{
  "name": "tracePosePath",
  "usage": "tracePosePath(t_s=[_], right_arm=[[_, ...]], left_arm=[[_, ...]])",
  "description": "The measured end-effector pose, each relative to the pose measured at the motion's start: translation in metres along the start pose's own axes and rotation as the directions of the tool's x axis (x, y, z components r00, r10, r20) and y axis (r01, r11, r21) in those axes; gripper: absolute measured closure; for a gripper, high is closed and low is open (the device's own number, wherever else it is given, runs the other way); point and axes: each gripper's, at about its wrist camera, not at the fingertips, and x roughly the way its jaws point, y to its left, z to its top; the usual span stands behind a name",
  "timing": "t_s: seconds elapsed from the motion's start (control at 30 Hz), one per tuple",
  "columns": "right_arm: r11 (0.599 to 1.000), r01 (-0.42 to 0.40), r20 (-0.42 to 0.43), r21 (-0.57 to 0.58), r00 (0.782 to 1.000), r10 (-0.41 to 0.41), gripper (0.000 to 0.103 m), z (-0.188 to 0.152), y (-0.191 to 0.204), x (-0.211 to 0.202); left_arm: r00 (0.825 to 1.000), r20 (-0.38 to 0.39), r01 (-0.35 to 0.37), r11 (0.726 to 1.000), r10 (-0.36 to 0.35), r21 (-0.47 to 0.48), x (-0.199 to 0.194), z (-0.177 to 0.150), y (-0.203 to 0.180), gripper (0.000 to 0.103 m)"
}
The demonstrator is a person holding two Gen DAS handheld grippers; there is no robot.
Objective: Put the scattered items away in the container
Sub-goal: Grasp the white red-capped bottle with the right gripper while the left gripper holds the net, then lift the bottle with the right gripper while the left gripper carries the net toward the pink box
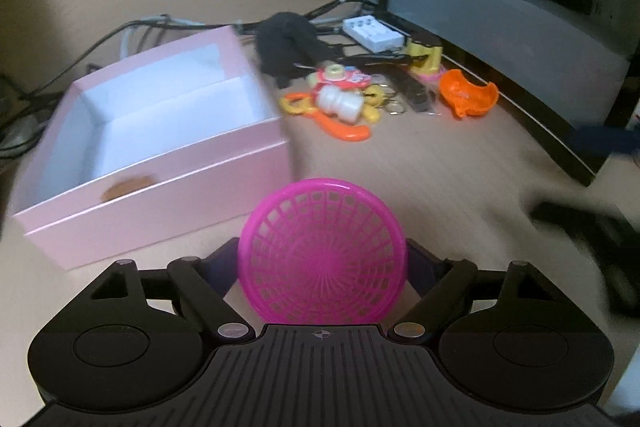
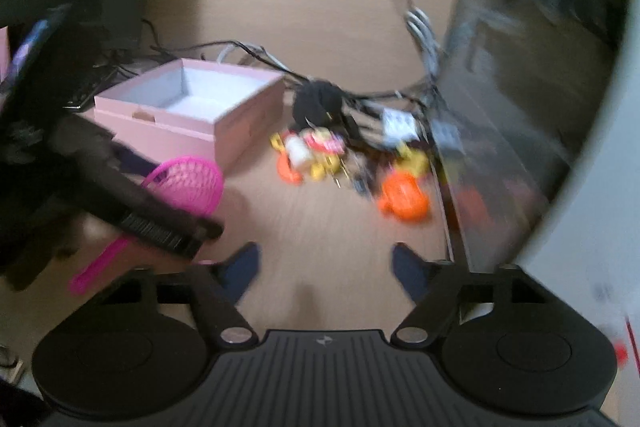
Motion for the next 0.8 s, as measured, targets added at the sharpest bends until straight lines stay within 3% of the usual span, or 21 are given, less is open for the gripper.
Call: tracePosePath(t_s=[0.13, 0.3, 0.37, 0.47, 0.63, 0.67, 0.8], right_arm=[[0.994, 0.016, 0.05, -0.111, 0.999, -0.01, 0.053, 0.033, 0.011, 0.054], [0.991, -0.019, 0.018, -0.13, 1.0, 0.021, 0.058, 0.063, 0.021, 0.125], [0.989, -0.025, -0.002, -0.144, 1.0, 0.025, 0.064, 0.069, 0.025, 0.144], [0.988, -0.03, -0.04, -0.15, 0.999, 0.024, 0.065, 0.071, 0.029, 0.164], [0.991, -0.056, -0.091, -0.119, 0.995, 0.045, 0.07, 0.069, 0.026, 0.171], [0.992, -0.062, -0.089, -0.11, 0.995, 0.052, 0.078, 0.07, 0.026, 0.165], [0.994, -0.074, -0.058, -0.085, 0.996, 0.069, 0.078, 0.068, 0.029, 0.125]], left_arm=[[0.997, -0.08, -0.007, 0.997, 0.001, -0.071, -0.023, -0.014, 0.025, 0.015], [0.993, -0.111, -0.048, 0.988, 0.032, -0.144, -0.047, -0.029, 0.051, 0.015], [0.993, -0.111, -0.059, 0.985, 0.041, -0.161, -0.053, -0.034, 0.056, 0.015], [0.992, -0.121, -0.067, 0.982, 0.045, -0.179, -0.055, -0.04, 0.064, 0.015], [0.992, -0.117, -0.06, 0.984, 0.04, -0.169, -0.061, -0.043, 0.071, 0.015], [0.993, -0.115, -0.055, 0.986, 0.037, -0.16, -0.062, -0.044, 0.071, 0.015], [0.994, -0.112, -0.028, 0.992, 0.014, -0.125, -0.065, -0.047, 0.069, 0.015]])
